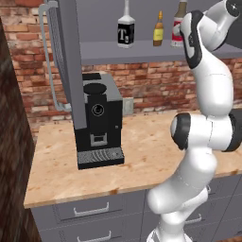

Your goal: Pick the syrup bottle and honey bottle from the cabinet and place them next to the mug.

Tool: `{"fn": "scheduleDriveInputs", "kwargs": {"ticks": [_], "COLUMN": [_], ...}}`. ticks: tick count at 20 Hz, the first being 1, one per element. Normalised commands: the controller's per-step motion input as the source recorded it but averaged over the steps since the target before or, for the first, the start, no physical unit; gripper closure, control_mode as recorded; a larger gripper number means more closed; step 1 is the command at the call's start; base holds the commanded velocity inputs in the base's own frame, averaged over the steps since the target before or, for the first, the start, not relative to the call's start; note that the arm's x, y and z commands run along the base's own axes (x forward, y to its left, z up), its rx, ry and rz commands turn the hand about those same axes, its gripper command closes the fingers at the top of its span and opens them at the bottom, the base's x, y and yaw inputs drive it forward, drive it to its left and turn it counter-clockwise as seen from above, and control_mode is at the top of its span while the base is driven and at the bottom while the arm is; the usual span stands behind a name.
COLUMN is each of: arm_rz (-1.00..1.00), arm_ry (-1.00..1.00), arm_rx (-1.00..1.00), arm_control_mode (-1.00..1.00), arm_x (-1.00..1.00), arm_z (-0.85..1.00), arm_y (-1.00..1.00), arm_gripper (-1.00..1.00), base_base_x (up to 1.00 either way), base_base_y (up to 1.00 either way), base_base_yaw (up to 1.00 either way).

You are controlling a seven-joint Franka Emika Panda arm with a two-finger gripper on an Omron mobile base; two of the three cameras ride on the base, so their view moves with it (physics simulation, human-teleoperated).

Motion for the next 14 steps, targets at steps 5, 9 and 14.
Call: {"fn": "scheduleDriveInputs", "kwargs": {"ticks": [5,9,14], "arm_rz": [0.0,0.0,0.0], "arm_ry": [0.06,0.04,0.02], "arm_rx": [0.0,0.0,0.0], "arm_control_mode": [-1.0,-1.0,-1.0], "arm_x": [0.19,0.15,0.24], "arm_z": [-0.1,-0.03,-0.02], "arm_y": [0.0,0.0,0.0], "arm_gripper": [-1.0,-1.0,-1.0], "base_base_x": [0.0,0.0,0.0], "base_base_y": [0.0,0.0,0.0], "base_base_yaw": [0.0,0.0,0.0]}}
